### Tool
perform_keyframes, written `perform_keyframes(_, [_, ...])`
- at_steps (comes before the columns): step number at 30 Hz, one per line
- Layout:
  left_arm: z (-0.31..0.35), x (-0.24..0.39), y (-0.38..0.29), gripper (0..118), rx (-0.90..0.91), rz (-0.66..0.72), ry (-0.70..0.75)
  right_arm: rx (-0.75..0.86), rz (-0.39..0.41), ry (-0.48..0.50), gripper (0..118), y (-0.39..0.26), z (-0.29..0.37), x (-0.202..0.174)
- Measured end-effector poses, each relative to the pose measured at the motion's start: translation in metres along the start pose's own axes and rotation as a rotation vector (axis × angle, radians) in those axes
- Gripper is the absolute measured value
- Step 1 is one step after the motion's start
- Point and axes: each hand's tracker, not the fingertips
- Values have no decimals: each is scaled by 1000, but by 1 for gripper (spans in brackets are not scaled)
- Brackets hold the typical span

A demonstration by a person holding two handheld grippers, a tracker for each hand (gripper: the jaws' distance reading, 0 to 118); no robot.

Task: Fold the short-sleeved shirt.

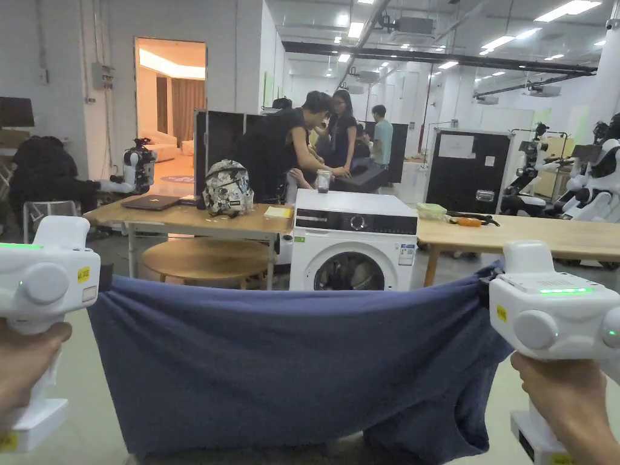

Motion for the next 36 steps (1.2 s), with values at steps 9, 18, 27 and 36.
perform_keyframes(9, [67, -17, -67, 0, -22, -12, -34, -37, 36, 10, 3, -57, 93, 6])
perform_keyframes(18, [113, -27, -160, 0, -116, 22, -72, -183, 60, 32, 3, -147, 151, 4])
perform_keyframes(27, [140, -35, -248, 0, -295, 64, -74, -375, 109, 72, 3, -221, 199, -1])
perform_keyframes(36, [127, -31, -318, 0, -559, -9, -64, -708, 138, 102, 3, -303, 195, 0])
